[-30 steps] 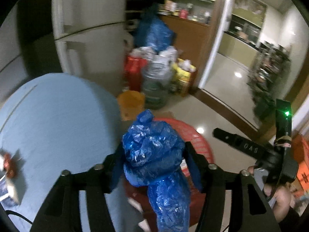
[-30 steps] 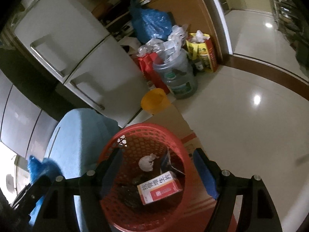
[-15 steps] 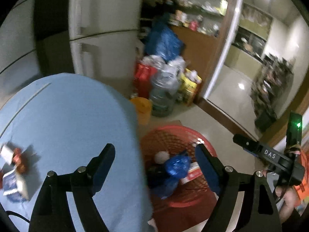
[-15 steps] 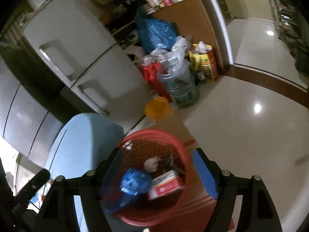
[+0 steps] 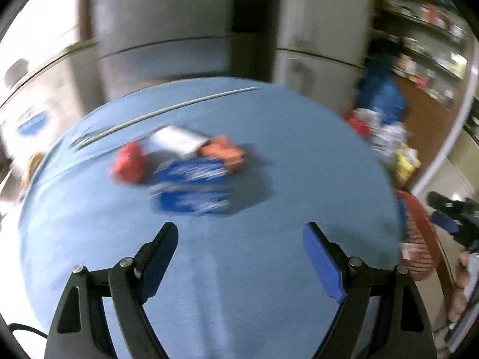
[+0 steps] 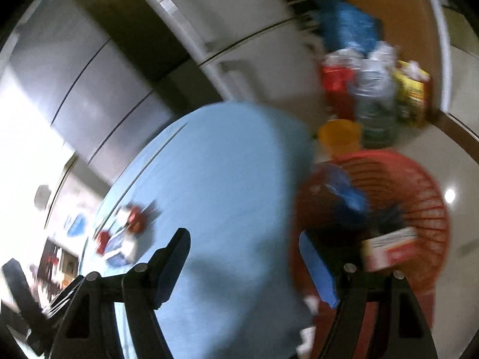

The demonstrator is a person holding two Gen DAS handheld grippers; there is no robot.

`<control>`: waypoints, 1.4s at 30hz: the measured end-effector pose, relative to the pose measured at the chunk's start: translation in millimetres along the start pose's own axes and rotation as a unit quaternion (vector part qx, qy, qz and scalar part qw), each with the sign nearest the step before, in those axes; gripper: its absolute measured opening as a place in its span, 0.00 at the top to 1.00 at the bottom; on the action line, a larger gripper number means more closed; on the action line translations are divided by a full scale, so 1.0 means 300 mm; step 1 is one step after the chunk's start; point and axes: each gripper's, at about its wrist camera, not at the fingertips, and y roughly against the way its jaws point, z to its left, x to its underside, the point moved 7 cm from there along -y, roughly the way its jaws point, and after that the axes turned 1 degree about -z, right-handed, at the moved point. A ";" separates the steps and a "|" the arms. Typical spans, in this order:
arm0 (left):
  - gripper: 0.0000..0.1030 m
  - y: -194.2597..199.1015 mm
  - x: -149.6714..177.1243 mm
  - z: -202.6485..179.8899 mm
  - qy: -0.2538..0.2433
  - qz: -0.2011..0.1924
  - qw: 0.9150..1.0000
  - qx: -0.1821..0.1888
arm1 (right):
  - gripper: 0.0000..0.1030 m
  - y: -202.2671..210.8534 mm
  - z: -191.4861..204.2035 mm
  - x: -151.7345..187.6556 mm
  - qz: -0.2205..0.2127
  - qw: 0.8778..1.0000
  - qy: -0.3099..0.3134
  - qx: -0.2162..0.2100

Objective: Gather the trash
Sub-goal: 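Move both open tools back over the table toward the remaining trash, then close the right tool on the blue toothpaste box and lift it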

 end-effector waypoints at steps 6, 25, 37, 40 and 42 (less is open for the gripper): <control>0.17 -0.022 0.073 0.292 0.081 0.007 0.995 -0.063 | 0.23 -0.077 0.265 0.118 0.043 0.996 0.075 -0.033; 0.17 -0.065 0.154 0.536 0.113 -0.002 0.987 -0.118 | 0.07 -0.433 0.791 0.219 0.118 0.980 0.154 -0.030; 0.17 -0.033 0.195 0.661 0.166 -0.001 0.979 -0.118 | 0.00 -0.638 0.890 0.243 0.102 0.974 0.191 0.069; 0.17 -0.035 0.195 0.668 0.168 -0.001 0.979 -0.118 | 0.00 -0.687 0.908 0.267 0.106 0.966 0.219 0.084; 0.17 -0.035 0.194 0.663 0.164 0.000 0.979 -0.119 | 0.00 -0.713 0.915 0.289 0.114 0.960 0.239 0.087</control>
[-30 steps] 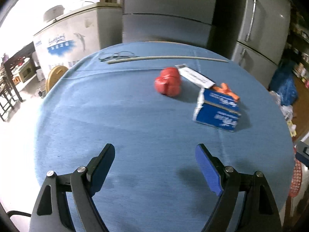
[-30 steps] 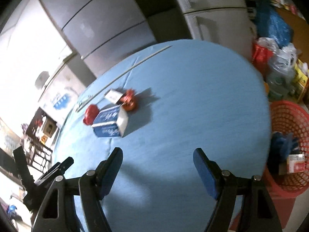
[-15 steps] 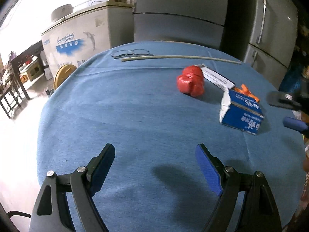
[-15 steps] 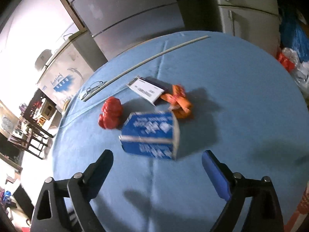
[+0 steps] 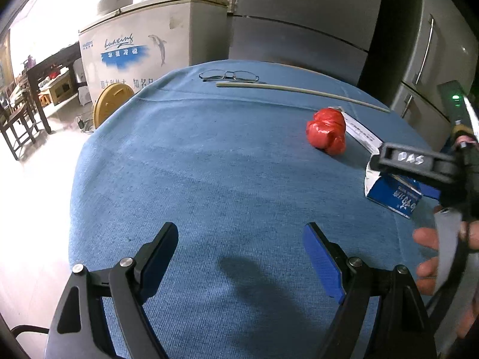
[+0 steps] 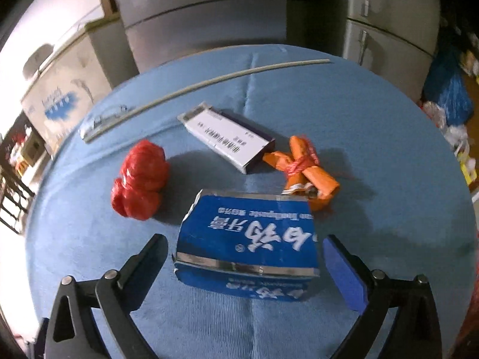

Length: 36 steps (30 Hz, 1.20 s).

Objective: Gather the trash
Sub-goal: 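Close the right tool on the blue toothpaste box and lift it, then grasp the red plastic bag with the left tool while the right tool holds the box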

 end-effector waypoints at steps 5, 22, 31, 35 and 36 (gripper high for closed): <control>0.17 0.008 -0.001 -0.013 -0.009 -0.001 1.000 -0.002 | 0.09 -0.011 0.001 0.033 0.005 1.000 0.019 -0.025; 0.17 0.030 -0.137 -0.193 -0.051 -0.021 0.998 0.022 | 0.10 0.264 -0.296 0.204 -0.055 0.995 -0.029 -0.075; 0.17 -0.177 -0.312 -0.395 -0.114 0.005 0.993 0.036 | 0.09 0.293 -0.421 0.285 -0.049 0.991 -0.077 -0.100; 0.17 -0.292 -0.352 -0.421 -0.110 0.031 0.993 0.024 | 0.09 0.300 -0.431 0.296 -0.047 0.990 -0.082 -0.109; 0.17 -0.313 -0.355 -0.422 -0.110 0.038 0.993 0.021 | 0.10 0.303 -0.431 0.300 -0.047 0.989 -0.082 -0.111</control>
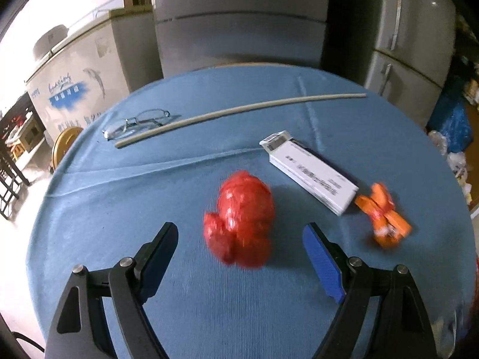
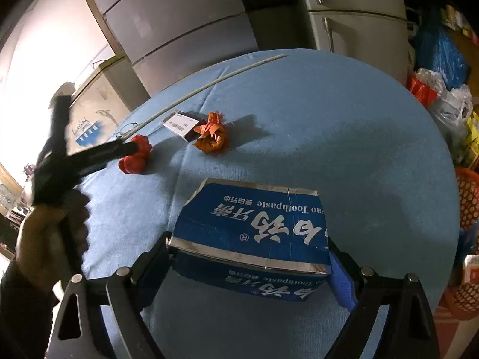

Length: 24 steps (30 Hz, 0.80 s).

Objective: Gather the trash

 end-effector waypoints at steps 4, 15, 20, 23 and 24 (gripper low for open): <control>0.20 -0.076 0.010 0.014 0.009 0.037 0.999 0.002 | 0.10 0.012 0.004 -0.003 -0.006 1.000 0.004 -0.001; 0.56 0.127 0.204 0.083 0.037 0.015 0.999 0.026 | 0.10 0.034 0.044 0.001 -0.019 1.000 0.015 -0.007; 0.56 0.263 0.284 0.076 0.049 -0.004 0.998 0.041 | 0.10 0.061 0.065 0.020 -0.025 0.999 0.018 -0.010; 0.56 0.301 0.325 0.069 0.047 -0.010 0.998 0.041 | 0.10 0.081 0.066 0.033 -0.029 0.999 0.020 -0.008; 0.56 0.313 0.342 0.061 0.043 -0.012 0.998 0.040 | 0.09 0.086 0.064 0.036 -0.030 0.999 0.020 -0.006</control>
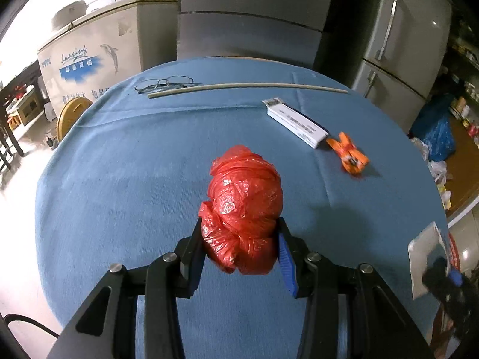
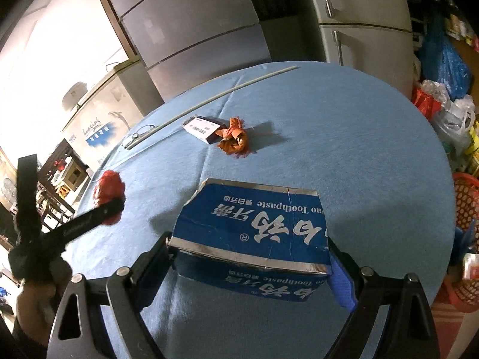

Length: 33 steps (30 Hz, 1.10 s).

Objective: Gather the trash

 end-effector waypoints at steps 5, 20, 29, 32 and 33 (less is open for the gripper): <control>0.56 0.010 0.063 -0.028 -0.012 0.002 1.000 -0.006 | 0.09 0.031 -0.018 0.010 -0.006 1.000 -0.003 0.008; 0.56 0.026 0.124 -0.136 -0.050 0.002 0.999 -0.004 | 0.09 0.081 -0.087 0.023 -0.017 0.999 -0.016 0.023; 0.56 0.004 0.140 -0.128 -0.052 0.015 0.998 -0.021 | 0.09 0.068 -0.091 0.028 -0.011 1.000 -0.019 0.020; 0.56 0.000 0.142 -0.126 -0.053 0.016 0.998 -0.025 | 0.09 0.067 -0.093 0.030 -0.011 1.000 -0.019 0.020; 0.56 -0.001 0.143 -0.125 -0.053 0.017 0.998 -0.025 | 0.09 0.067 -0.093 0.030 -0.011 1.000 -0.019 0.020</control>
